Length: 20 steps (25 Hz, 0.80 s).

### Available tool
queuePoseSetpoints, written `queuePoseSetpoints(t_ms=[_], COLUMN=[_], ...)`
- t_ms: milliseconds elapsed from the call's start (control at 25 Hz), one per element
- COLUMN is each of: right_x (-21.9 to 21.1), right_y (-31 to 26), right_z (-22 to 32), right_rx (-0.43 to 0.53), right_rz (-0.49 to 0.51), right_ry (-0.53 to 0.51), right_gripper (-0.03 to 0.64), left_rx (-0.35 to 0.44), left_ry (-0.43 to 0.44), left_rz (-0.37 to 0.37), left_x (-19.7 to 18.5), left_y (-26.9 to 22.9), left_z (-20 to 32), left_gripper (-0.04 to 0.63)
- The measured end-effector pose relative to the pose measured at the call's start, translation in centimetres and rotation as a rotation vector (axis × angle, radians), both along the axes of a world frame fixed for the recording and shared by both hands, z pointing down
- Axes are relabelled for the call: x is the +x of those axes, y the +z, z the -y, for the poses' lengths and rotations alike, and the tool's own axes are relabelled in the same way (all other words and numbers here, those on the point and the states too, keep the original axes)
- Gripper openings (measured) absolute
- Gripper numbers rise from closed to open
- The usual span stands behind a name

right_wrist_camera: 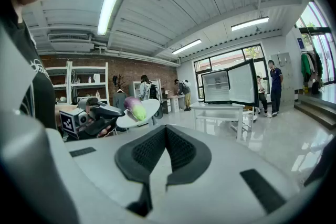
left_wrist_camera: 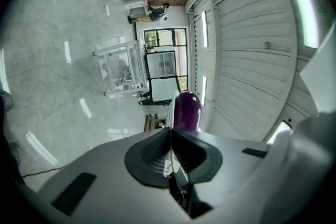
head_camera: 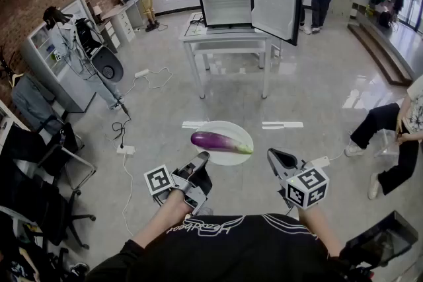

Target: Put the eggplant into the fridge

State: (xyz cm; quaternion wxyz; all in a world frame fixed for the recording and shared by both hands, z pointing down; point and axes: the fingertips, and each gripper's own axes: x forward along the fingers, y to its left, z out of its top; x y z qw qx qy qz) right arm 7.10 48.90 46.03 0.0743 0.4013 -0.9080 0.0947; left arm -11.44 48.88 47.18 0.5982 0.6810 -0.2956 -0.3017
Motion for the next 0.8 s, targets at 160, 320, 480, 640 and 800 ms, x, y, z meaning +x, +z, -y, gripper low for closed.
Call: queuePoseSetpoints(t_ms=[160,320,480,640,800], right_x=[-0.3,-0.2,0.3,0.6,0.3], right_y=[-0.4,-0.2,0.5,0.5,0.4], right_z=[-0.3,-1.0,-2.6,-2.9,-2.9], right_rx=[-0.003,-0.003,0.004,0.002,-0.008], right_rz=[0.011,0.013,0.012,0.014,0.025], right_ry=[0.002,0.006,0.018,0.021,0.021], right_gripper=[0.008,0.008,0.008,0.008,0.008], left_rx=[-0.008,0.0,0.012,0.013,0.018], left_ry=[0.006,0.009,0.015,0.016,0.009], left_rz=[-0.008,-0.017,-0.022,-0.036,-0.038], left_x=[-0.1,0.0,0.3,0.6,0.3], left_y=[-0.1,-0.1,0.4,0.4,0.2], left_z=[-0.1,-0.6,-1.9,-2.2,-2.4], left_gripper=[0.017,0.017,0.017,0.017,0.017])
